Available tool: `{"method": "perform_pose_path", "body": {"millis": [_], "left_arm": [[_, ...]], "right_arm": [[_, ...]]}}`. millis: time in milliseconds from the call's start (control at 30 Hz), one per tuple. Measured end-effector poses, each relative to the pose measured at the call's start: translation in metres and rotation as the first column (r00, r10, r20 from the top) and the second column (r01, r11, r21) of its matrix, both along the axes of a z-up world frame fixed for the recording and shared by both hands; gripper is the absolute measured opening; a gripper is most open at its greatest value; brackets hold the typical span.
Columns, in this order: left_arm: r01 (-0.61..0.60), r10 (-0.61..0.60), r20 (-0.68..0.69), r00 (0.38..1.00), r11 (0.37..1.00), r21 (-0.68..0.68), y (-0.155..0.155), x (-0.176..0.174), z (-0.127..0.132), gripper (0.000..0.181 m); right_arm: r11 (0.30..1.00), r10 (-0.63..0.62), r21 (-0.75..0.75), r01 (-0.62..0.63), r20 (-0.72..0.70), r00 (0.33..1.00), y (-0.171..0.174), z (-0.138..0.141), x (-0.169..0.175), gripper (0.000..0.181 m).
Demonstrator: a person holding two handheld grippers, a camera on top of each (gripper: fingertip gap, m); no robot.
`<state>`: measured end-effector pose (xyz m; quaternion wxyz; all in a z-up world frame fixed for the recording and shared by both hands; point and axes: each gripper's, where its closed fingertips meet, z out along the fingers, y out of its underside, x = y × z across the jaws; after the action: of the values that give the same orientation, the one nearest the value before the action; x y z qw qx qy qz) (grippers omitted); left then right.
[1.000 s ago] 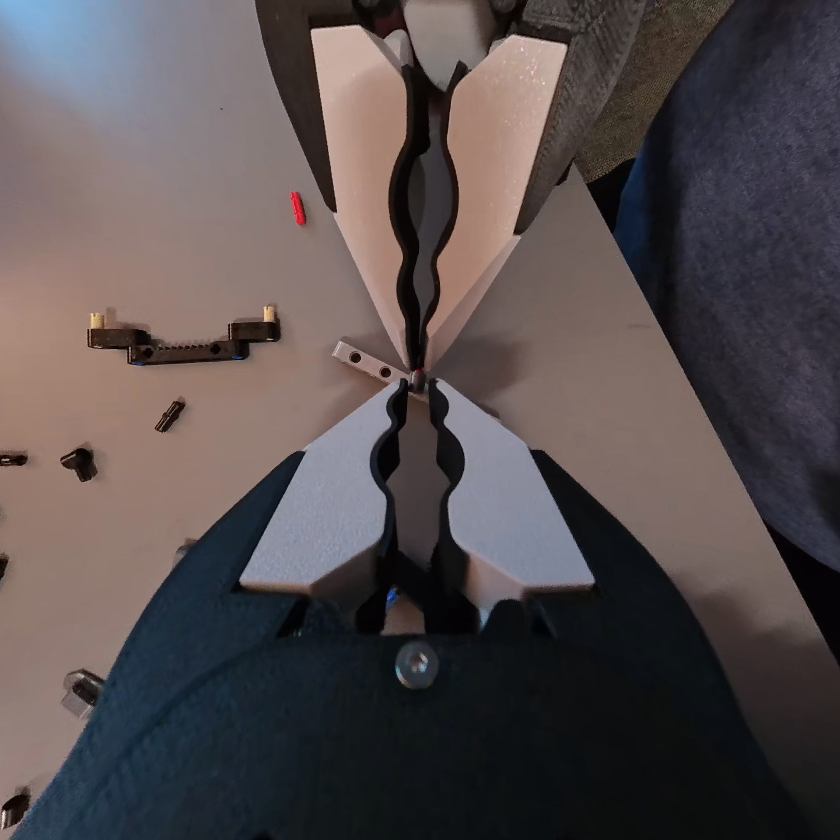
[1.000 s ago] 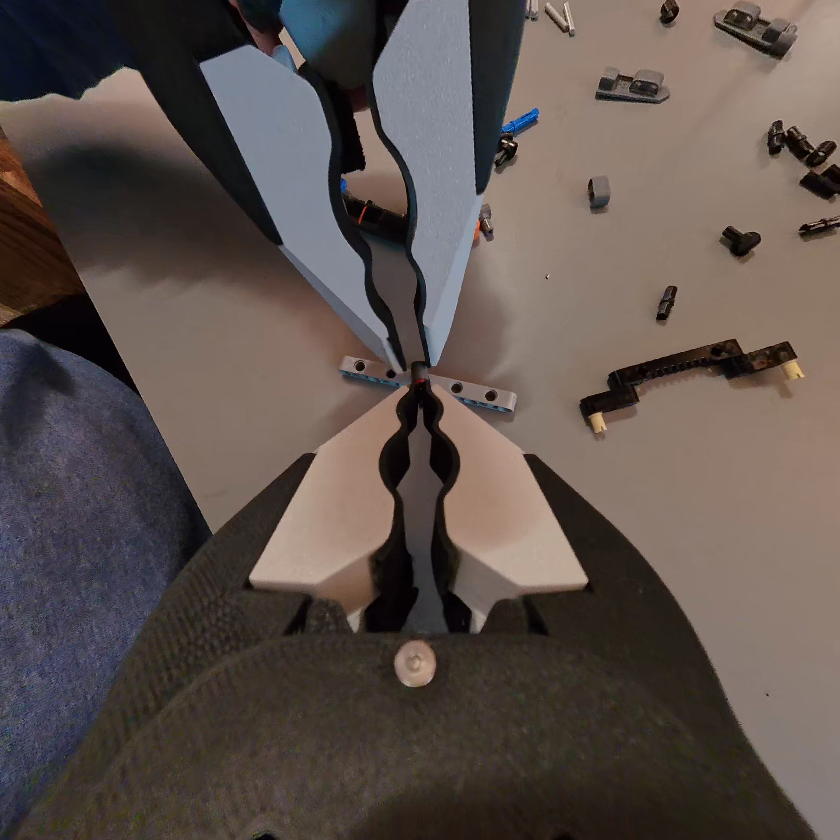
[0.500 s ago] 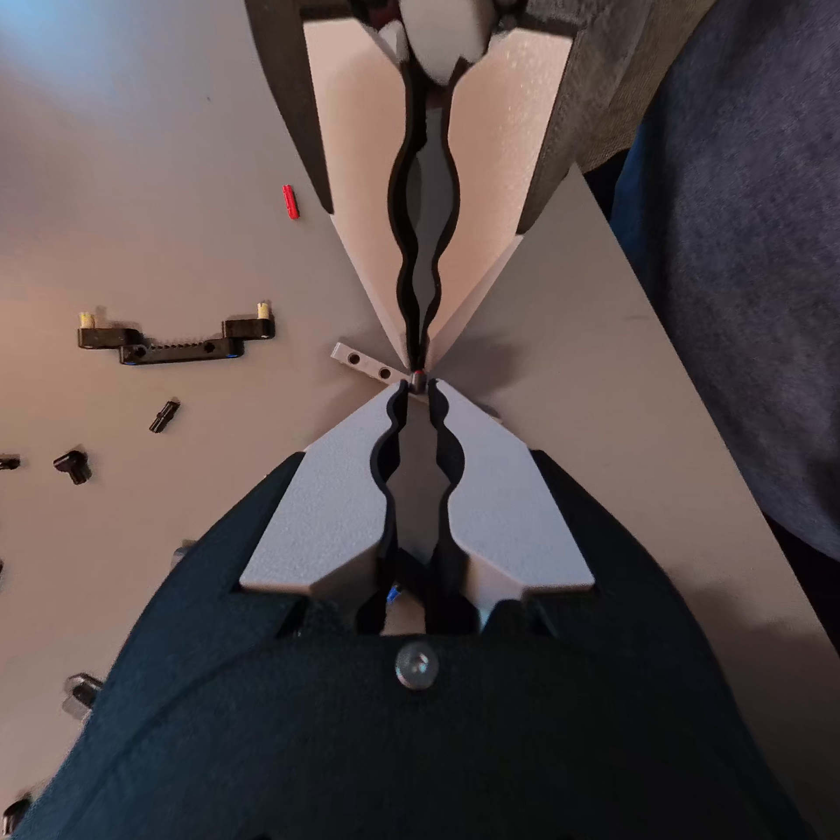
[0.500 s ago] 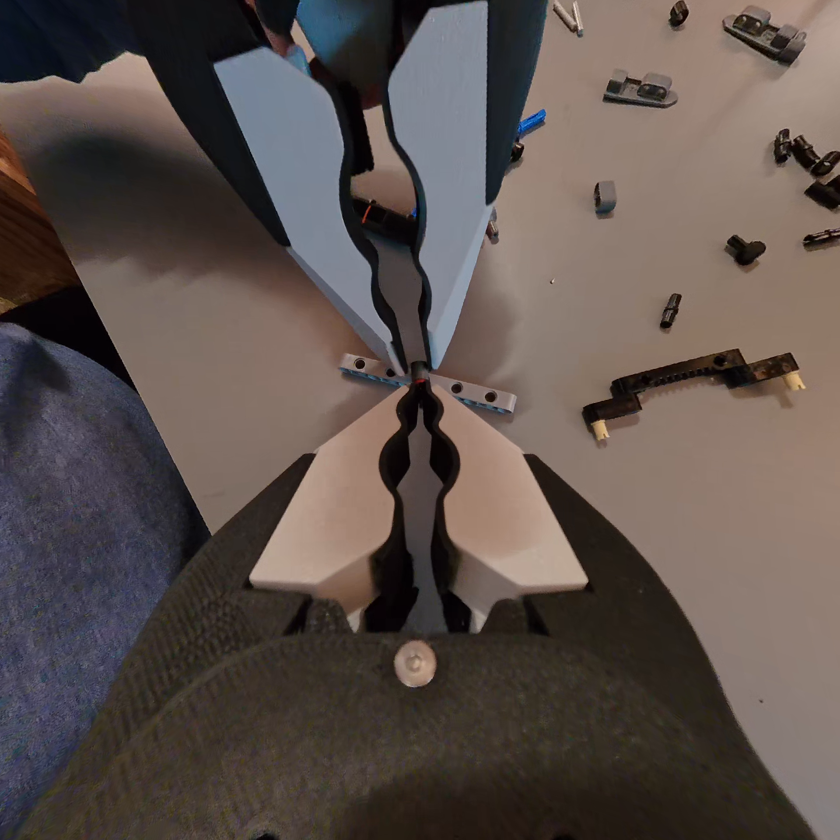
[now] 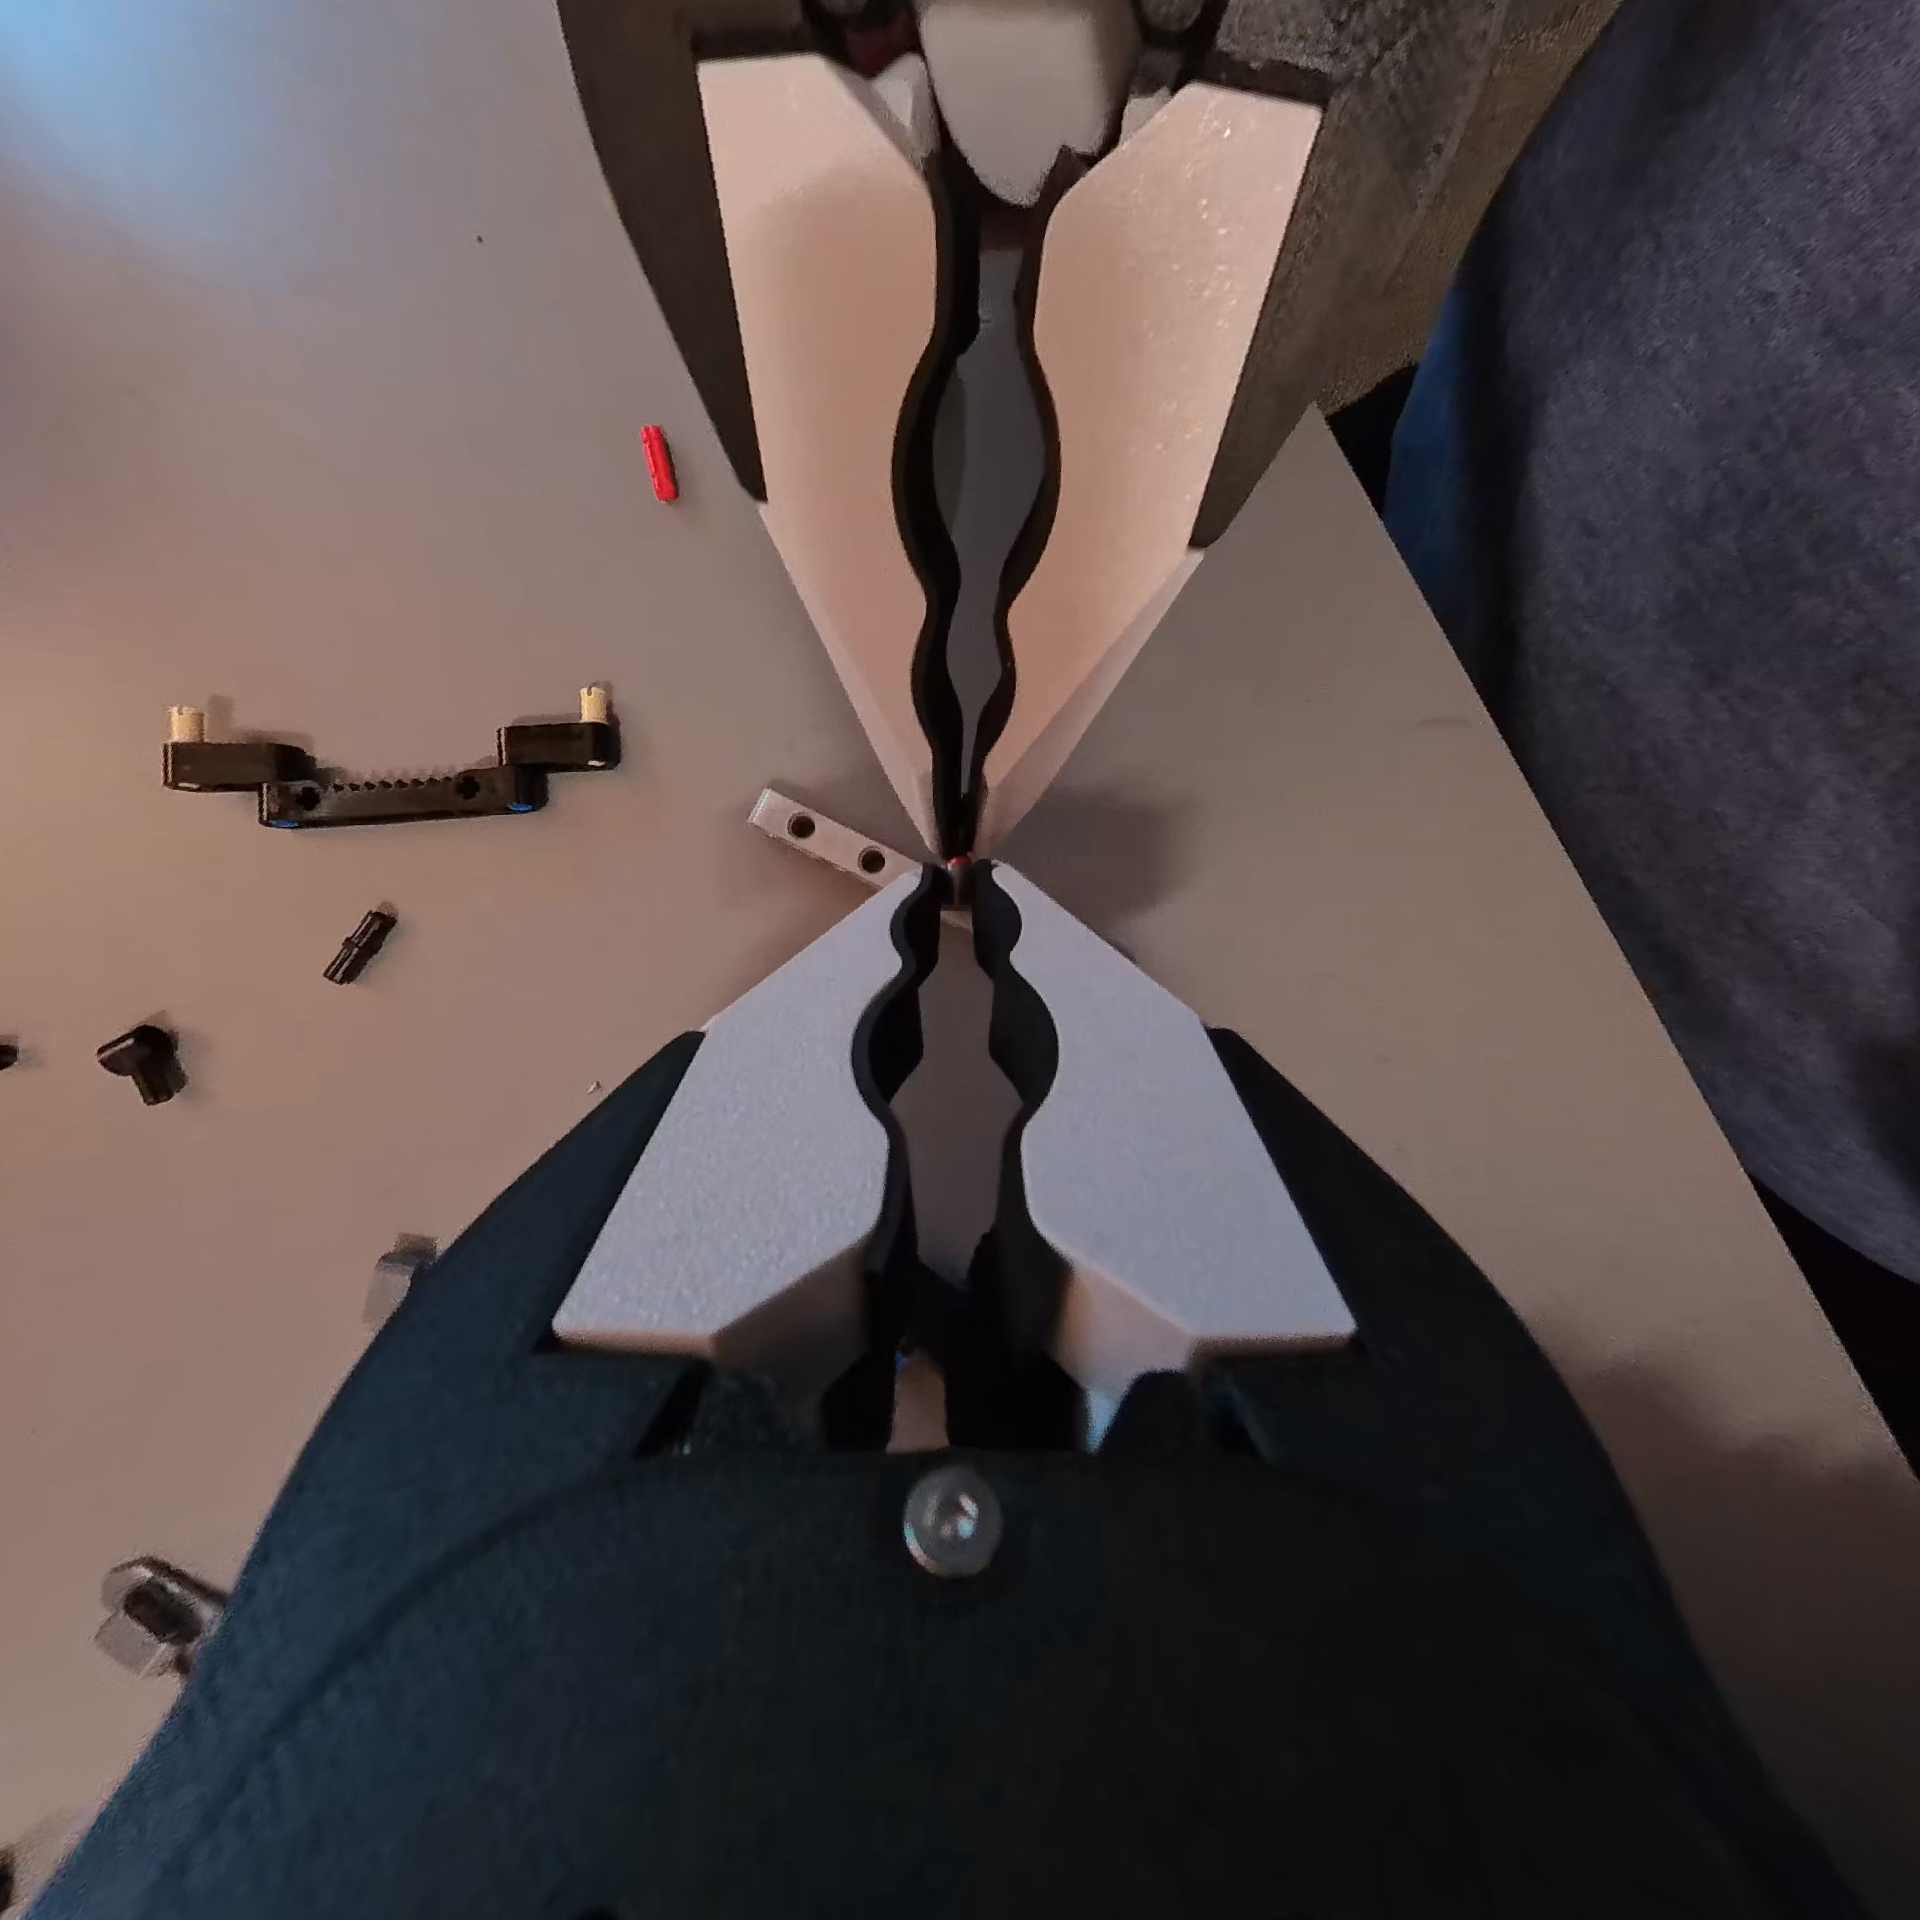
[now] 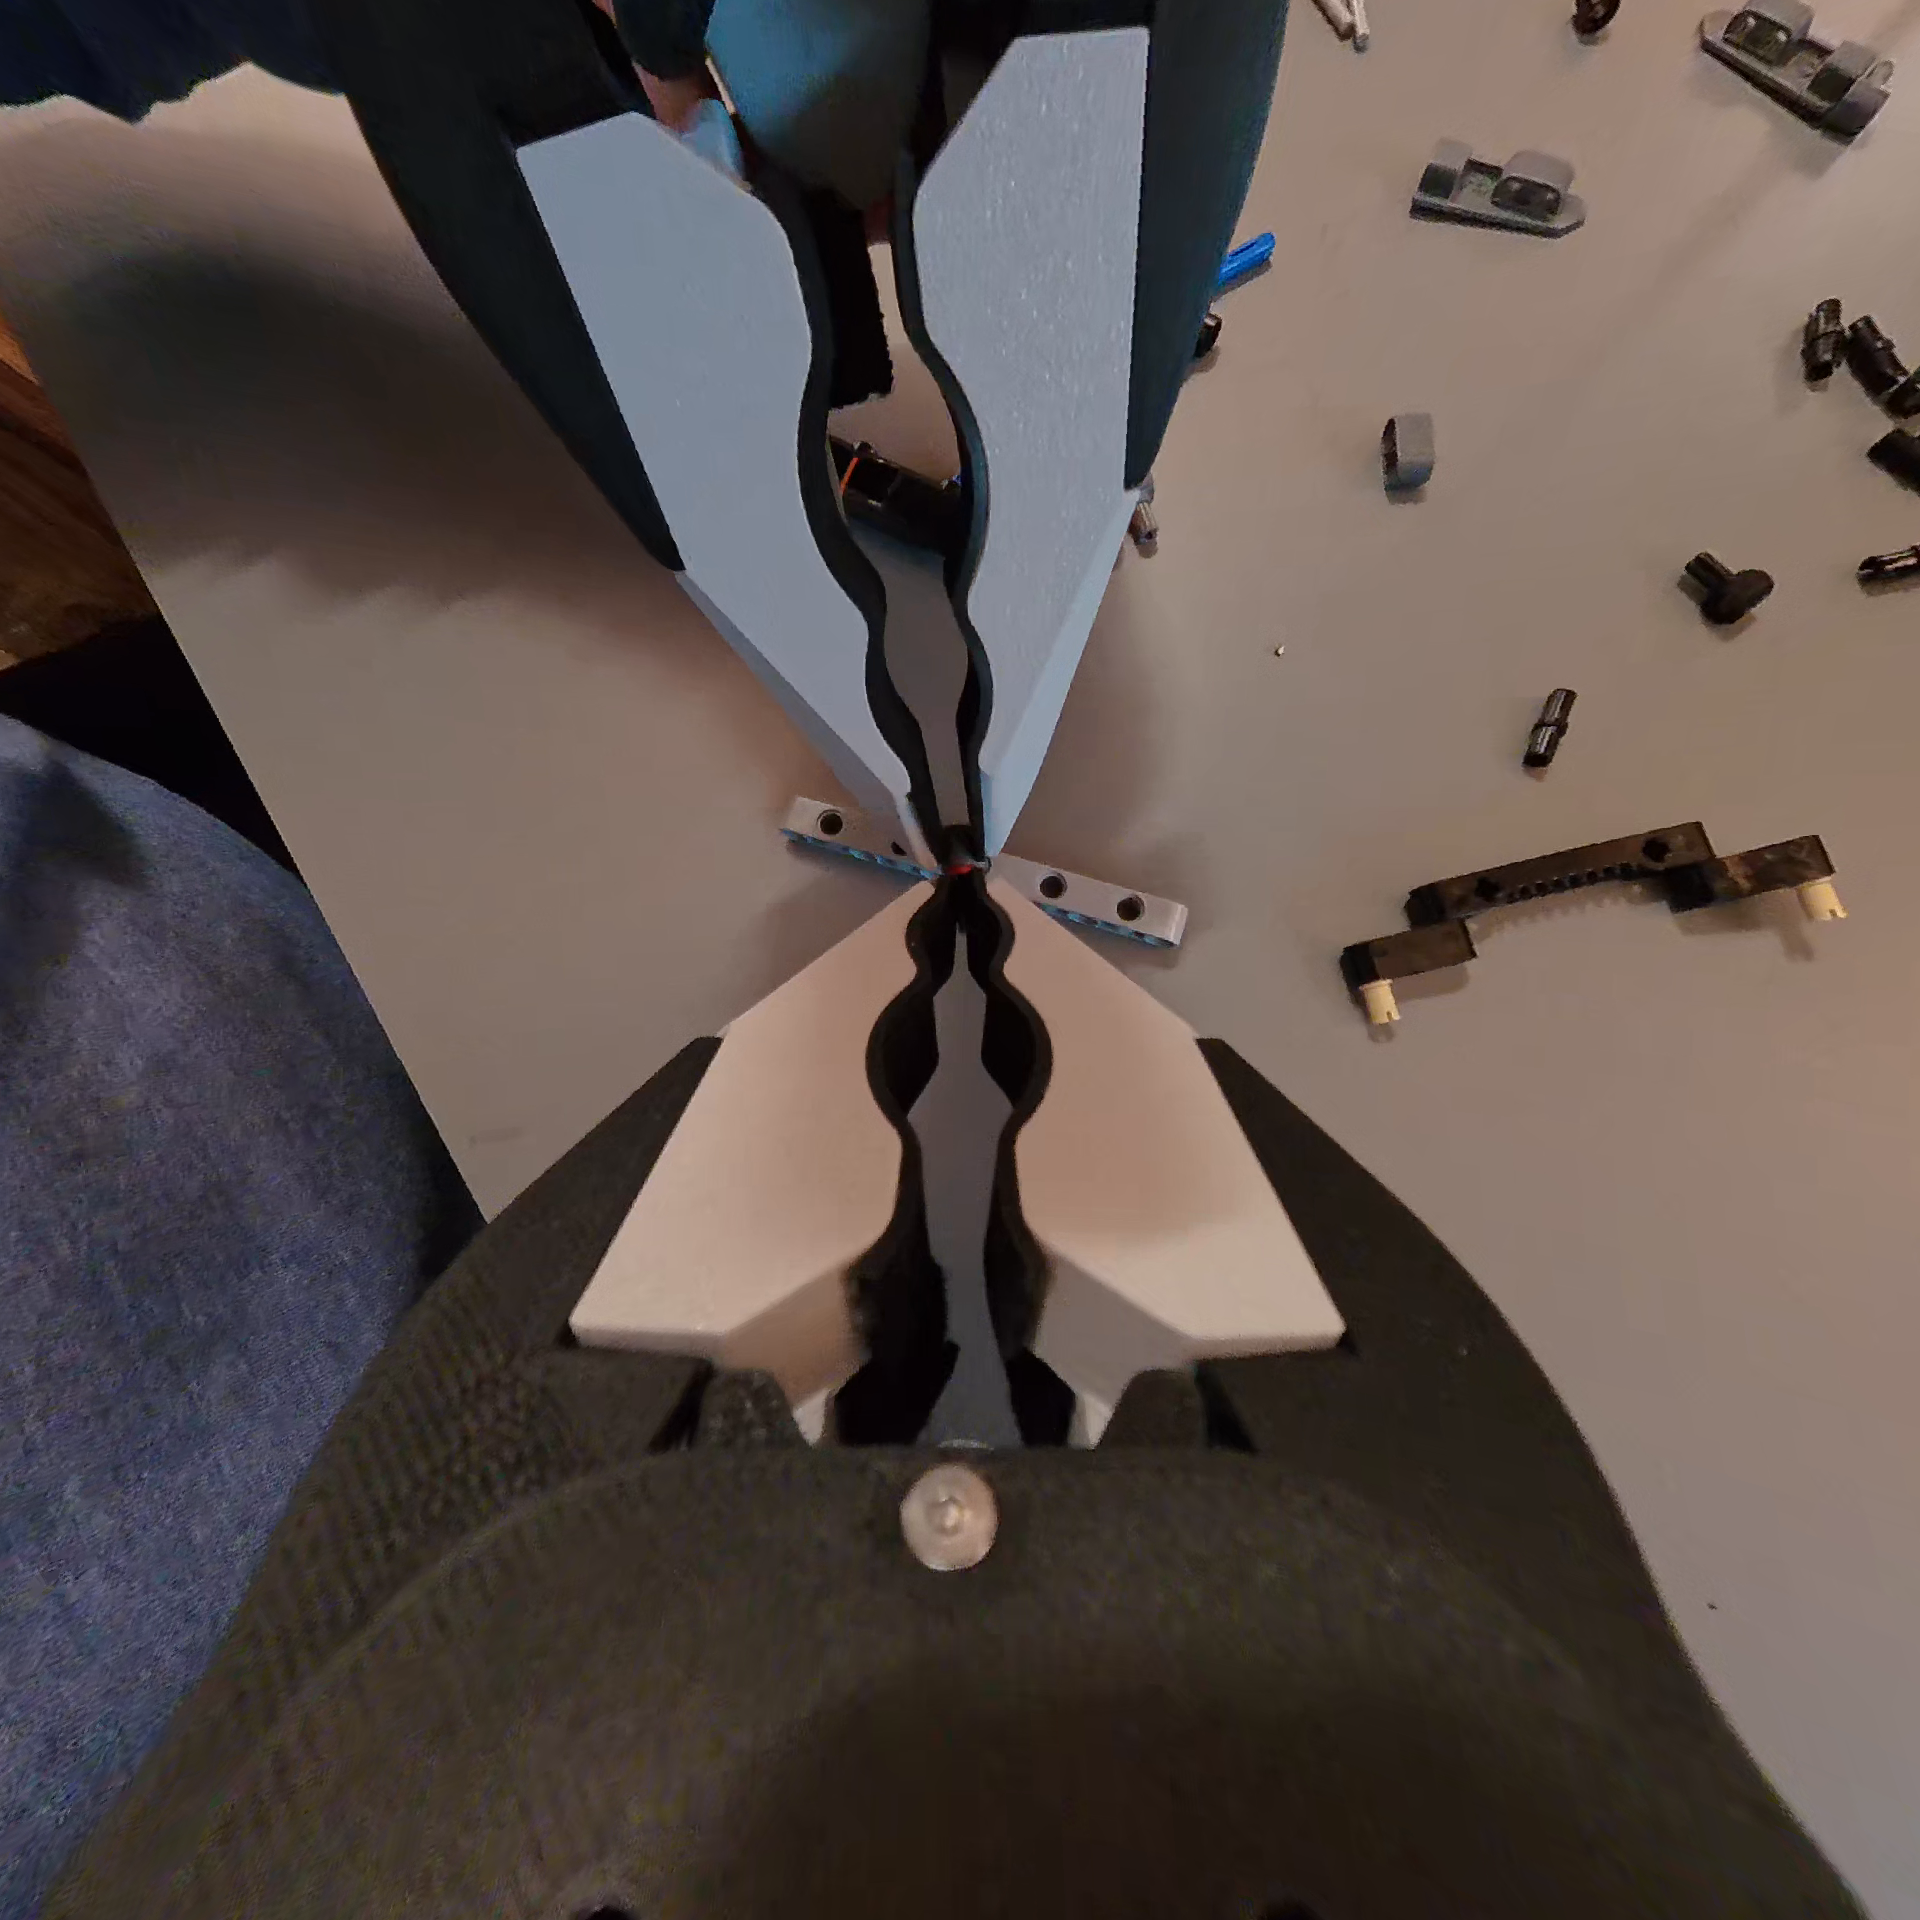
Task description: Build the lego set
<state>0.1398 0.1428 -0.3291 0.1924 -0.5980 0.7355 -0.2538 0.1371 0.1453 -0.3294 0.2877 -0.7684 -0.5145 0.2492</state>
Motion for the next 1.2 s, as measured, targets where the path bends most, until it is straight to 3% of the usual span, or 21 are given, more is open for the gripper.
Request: {"method": "perform_pose_path", "body": {"millis": [700, 1200], "left_arm": [[-0.018, 0.018, -0.002, 1.0, 0.958, -0.286, 0.009, 0.003, 0.0, 0.004], [-0.045, 0.056, 0.022, 0.998, 0.94, -0.338, 0.014, -0.001, 0.001, 0.004]], "right_arm": [[0.96, -0.008, -0.279, -0.009, -0.062, 0.998, 0.007, -0.001, 0.002, 0.0], [0.957, 0.025, -0.287, -0.033, -0.031, 0.999, 0.012, 0.0, -0.002, 0.0]]}}
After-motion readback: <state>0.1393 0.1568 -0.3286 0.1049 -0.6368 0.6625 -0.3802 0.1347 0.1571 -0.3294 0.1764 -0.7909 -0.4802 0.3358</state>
